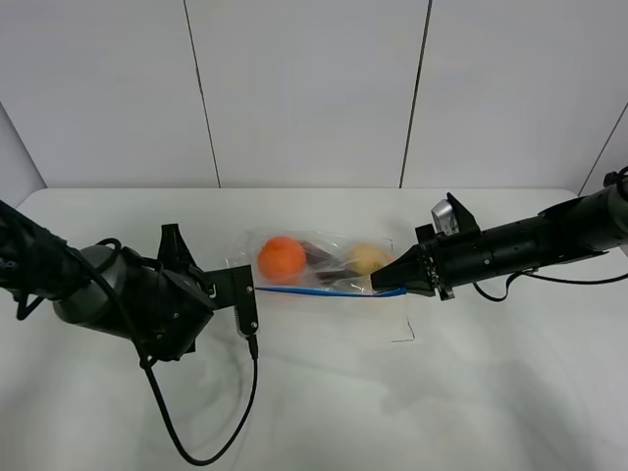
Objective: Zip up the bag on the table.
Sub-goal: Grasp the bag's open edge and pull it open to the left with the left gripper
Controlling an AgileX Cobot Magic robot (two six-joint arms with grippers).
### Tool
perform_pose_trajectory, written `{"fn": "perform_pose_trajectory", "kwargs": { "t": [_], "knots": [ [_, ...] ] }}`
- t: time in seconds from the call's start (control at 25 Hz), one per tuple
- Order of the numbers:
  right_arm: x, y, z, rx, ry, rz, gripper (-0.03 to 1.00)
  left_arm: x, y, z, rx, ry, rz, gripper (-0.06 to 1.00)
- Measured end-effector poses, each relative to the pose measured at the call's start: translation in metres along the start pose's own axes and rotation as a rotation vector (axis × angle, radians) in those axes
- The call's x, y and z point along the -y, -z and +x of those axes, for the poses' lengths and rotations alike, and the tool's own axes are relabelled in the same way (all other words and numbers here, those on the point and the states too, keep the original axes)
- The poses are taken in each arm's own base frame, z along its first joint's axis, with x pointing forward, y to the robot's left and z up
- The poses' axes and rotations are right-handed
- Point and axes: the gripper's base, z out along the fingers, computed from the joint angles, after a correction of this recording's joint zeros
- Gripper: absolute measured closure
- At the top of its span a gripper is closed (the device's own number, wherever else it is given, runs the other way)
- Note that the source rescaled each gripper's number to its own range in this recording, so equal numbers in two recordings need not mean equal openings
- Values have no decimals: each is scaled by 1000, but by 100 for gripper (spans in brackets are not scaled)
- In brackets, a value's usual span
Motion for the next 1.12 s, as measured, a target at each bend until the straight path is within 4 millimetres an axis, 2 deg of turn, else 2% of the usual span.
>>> {"fn": "perform_pose_trajectory", "kwargs": {
  "t": [0.44, 0.56, 0.68, 0.8, 0.92, 1.12],
  "knots": [
    [-1, -2, 0, -2, 1, -2, 97, -1, -2, 1, 3, 5, 8, 93],
    [0, -1, 1, -15, 8, 6, 97, -2, -4, 6, -28, 23, 3, 79],
    [0, -1, 2, -17, 9, 8, 97, -3, -5, 8, -46, 41, -4, 52],
    [0, -1, 2, -18, 10, 8, 97, -3, -5, 8, -51, 60, -9, 32],
    [0, -1, 2, -19, 10, 8, 97, -4, -4, 9, -60, 70, -19, 26],
    [0, -1, 2, -19, 11, 9, 97, -5, -4, 10, -68, 72, -28, 25]
  ]
}}
